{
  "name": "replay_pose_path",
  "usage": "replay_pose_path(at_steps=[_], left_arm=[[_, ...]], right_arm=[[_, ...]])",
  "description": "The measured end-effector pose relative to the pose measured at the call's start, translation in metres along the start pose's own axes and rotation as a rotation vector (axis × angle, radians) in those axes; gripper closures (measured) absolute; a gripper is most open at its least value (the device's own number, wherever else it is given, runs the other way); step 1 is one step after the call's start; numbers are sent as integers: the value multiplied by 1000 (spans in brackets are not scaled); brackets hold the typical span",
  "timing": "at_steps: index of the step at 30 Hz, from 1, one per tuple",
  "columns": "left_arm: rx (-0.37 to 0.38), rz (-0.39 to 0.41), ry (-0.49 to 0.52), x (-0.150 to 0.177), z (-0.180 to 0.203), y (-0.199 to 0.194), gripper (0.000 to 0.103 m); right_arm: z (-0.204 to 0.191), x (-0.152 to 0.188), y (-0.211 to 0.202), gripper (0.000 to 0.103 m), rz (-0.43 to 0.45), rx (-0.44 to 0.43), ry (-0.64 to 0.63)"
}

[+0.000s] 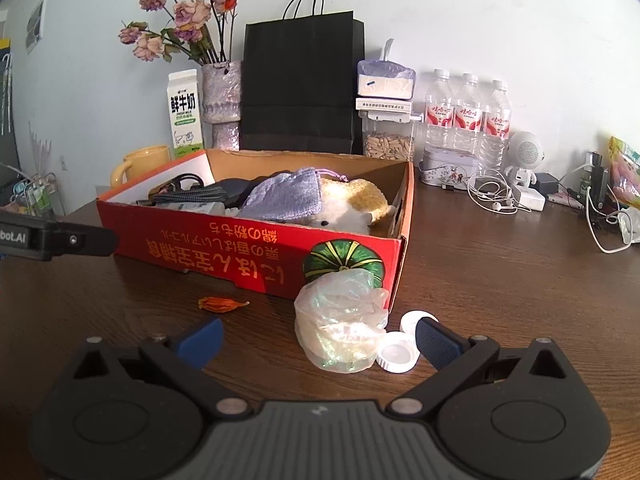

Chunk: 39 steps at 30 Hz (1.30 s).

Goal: Organize objects
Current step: 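Withdraw both tools from the box toward the plastic bag and orange piece, then grasp the translucent plastic bag with the right tool while the left tool grasps the orange piece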

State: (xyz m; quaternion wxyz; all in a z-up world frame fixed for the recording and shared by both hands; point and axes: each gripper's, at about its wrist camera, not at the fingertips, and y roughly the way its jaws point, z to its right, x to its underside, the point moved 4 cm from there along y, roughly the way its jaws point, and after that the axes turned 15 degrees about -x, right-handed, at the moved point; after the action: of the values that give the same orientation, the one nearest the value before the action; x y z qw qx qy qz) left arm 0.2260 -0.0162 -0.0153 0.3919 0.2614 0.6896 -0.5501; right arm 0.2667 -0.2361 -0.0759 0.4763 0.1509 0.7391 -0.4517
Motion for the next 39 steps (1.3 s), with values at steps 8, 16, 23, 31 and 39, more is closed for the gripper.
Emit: replay_pose_path(at_steps=[8,16,23,31,39], left_arm=[[10,-17,28,1,12,9,0],[27,-36,57,5,27,18,0],[57,-55,119,12,50,27,0],[76,-42,179,16,77,37,3],[120,-60,212,20,89,52,28]], right_arm=[[15,-6,22,12,-39,1,2],[16,-2,28,63,-16,-80,24],[13,-2,17,65,49,-72,2],[12,-1,5,65,104,-60,0],[16,-1,5,65,114,-60,14]])
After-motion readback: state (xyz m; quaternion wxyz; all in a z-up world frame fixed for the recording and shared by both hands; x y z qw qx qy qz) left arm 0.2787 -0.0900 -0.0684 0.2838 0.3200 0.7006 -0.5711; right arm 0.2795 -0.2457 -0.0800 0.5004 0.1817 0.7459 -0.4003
